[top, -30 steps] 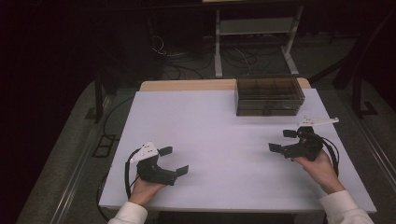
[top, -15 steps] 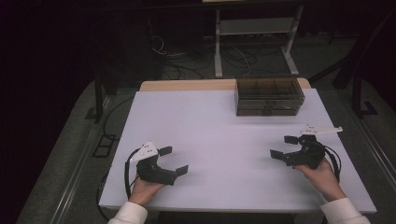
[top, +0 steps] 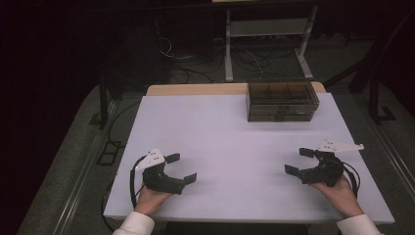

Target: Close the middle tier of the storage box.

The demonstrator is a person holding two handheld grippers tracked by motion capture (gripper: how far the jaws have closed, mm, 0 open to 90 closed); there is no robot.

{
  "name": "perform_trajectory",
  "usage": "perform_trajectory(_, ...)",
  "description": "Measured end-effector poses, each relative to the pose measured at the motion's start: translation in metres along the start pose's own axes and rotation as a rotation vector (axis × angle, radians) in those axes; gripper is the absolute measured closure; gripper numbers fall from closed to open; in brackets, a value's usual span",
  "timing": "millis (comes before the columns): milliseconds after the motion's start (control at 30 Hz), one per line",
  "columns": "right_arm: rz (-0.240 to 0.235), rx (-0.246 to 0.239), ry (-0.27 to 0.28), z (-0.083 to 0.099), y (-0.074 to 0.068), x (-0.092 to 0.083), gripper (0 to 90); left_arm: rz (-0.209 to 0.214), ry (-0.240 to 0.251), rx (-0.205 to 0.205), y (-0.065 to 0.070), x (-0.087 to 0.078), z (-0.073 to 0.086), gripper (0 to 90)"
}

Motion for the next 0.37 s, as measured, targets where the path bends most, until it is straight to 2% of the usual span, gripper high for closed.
perform_trajectory(233, 0.011, 0.004, 0.009, 0.007, 0.0, -0.004, 1.4, -0.004, -0.004, 0.001, -0.001, 0.0, 0.001, 0.0)
perform_trajectory(367, 0.018, -0.004, -0.006, 0.012, -0.001, -0.004, 1.4, -0.003, -0.009, 0.0, -0.001, 0.001, 0.001, 0.0)
Point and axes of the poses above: each handheld gripper's, and its own axes: x roughly forward along the jaws, z roughly out of its underside, y roughly to its right, the point moved 10 cm from there along x, roughly forward along the jaws, and after that the axes turned 2 degrees about -x, right-handed, at the moved point
